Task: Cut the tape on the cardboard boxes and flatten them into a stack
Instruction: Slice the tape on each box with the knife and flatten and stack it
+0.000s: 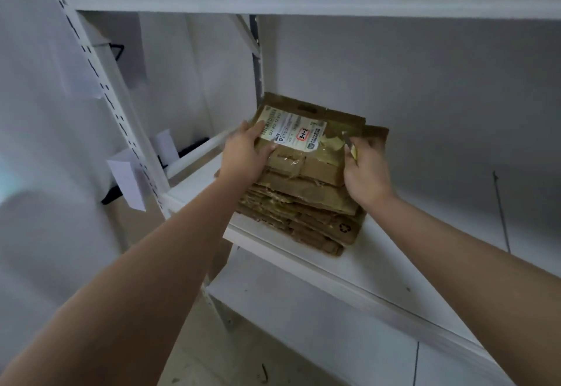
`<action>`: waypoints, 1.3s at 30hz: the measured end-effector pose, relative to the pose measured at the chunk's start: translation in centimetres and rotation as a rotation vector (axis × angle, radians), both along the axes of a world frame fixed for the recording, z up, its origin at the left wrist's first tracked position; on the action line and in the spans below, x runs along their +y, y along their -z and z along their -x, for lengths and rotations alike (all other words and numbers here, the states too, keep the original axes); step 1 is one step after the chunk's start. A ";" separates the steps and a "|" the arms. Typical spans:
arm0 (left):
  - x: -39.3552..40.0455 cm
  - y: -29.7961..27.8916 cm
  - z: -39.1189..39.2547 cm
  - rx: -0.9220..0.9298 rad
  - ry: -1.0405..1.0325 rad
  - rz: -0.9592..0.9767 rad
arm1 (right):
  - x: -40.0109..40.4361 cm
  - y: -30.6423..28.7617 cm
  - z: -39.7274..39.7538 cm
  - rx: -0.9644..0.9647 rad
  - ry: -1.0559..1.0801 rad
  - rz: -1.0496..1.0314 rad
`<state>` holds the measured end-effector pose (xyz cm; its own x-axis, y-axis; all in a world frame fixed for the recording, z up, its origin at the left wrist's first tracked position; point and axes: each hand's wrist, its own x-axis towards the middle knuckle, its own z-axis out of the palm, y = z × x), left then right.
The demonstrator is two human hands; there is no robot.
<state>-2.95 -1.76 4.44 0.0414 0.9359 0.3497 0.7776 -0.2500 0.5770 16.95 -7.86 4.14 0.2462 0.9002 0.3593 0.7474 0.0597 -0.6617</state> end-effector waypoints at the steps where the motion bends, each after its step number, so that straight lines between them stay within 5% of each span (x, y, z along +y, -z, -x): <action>1: 0.3 0.6 0.1 0.016 0.013 0.034 | 0.3 0.3 -0.3 -0.058 0.034 0.021; 5: 2.0 2.0 1.0 0.205 0.046 0.140 | 2.0 -0.2 -1.1 -0.379 0.179 0.096; 10: 4.2 0.9 -0.4 0.486 0.094 0.040 | 4.7 0.1 0.0 -0.507 -0.033 0.316; 14: 4.1 4.3 -2.0 0.617 0.228 0.219 | 4.8 4.1 0.0 -0.508 -0.094 0.421; 39: 3.1 8.8 -3.4 0.542 0.190 0.125 | 4.1 9.9 -1.7 -0.312 -0.079 0.069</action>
<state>0.42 1.39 -4.35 0.3552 0.9272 0.1193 0.9179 -0.3701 0.1433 18.66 -3.81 -5.75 0.0625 0.9369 0.3440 0.9094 0.0886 -0.4065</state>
